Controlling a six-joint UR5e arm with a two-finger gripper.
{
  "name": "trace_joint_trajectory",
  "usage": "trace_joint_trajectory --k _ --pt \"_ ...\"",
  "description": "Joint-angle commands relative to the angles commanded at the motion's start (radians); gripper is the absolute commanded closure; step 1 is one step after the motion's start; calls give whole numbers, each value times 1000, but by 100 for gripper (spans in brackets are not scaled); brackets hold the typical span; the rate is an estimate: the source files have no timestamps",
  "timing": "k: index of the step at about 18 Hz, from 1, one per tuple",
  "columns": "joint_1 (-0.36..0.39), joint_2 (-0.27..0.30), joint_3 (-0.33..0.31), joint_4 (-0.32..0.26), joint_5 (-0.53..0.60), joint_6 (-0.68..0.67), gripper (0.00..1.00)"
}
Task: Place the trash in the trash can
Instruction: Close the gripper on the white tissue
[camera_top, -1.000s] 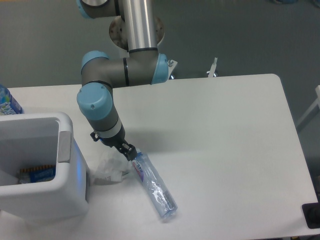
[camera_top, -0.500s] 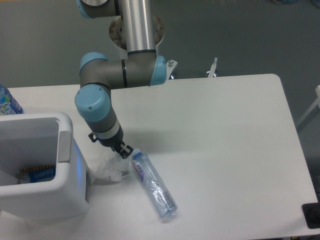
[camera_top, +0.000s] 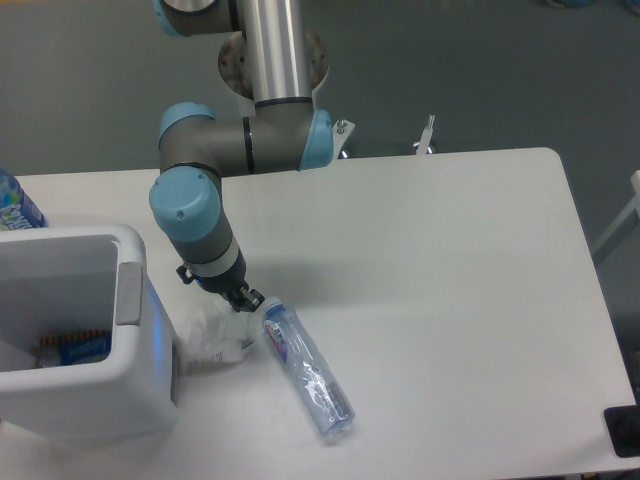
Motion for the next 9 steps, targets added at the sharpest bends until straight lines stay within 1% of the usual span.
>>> trace_joint_trajectory --k 2,4,6,9 --pt "5 23 18 0 -31 -15 100" --pt "20 35 55 0 -49 -38 100" --pt "32 35 115 0 -51 -57 100" --pt "40 15 213 0 -51 -130 100"
